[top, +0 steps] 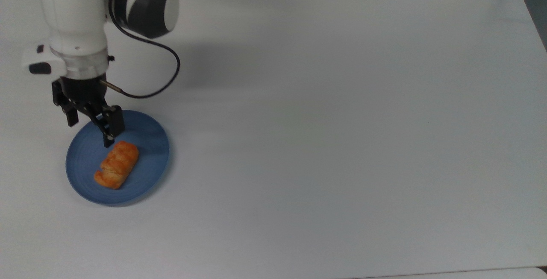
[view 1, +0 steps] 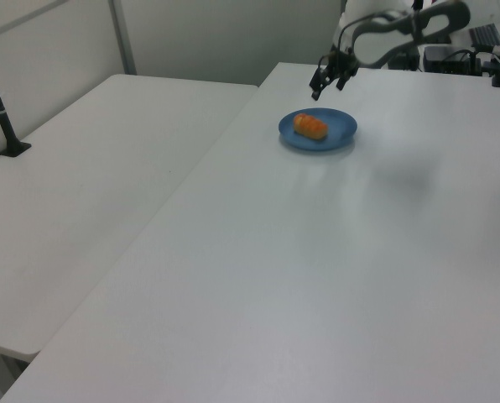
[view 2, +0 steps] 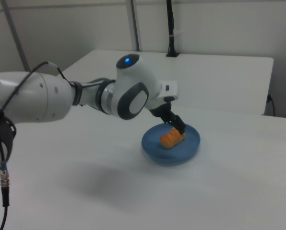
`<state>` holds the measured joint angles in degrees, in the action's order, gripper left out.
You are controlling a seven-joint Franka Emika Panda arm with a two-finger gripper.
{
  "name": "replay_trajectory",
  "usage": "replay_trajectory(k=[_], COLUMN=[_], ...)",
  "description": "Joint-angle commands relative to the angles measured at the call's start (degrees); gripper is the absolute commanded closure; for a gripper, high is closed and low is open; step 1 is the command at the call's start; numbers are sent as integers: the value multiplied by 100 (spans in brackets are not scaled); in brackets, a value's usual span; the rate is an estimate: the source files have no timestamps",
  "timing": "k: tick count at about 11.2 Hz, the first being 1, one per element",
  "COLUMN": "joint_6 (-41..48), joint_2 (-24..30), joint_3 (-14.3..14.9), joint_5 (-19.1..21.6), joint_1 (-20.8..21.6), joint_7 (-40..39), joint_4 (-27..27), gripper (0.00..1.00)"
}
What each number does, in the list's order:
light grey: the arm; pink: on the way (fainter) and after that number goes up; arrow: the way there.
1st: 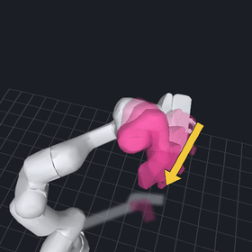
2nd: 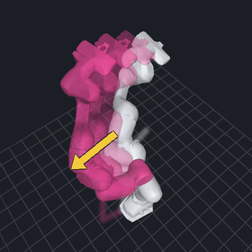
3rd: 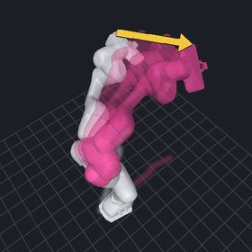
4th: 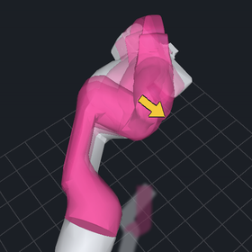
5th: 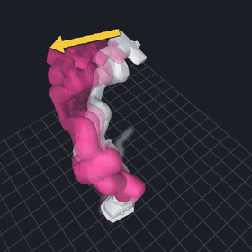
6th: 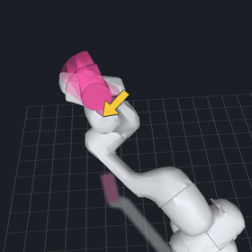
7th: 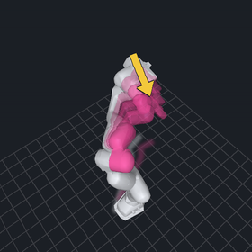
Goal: Put the bread on the table
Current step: 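Lower the open gripper over the orange bread roll on the plate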
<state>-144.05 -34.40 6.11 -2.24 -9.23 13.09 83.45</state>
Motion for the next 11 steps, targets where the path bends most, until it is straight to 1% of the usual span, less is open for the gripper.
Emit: replay_trajectory(k=[1, 4, 8, 9, 11], joint_6=[-596, -1115, -1222, -1222, -1222], joint_2=[-426, -664, -779, -770, -770], joint_3=[31, 5, 4, 4, 4], joint_5=[-22, 22, -48, -48, -57], joint_1=[124, 141, 220, 220, 229], joint_7=[185, 220, 571, 572, 572], joint_4=[-75, -66, -40, -22, -13], gripper=[0, 0, 0, 7, 24])
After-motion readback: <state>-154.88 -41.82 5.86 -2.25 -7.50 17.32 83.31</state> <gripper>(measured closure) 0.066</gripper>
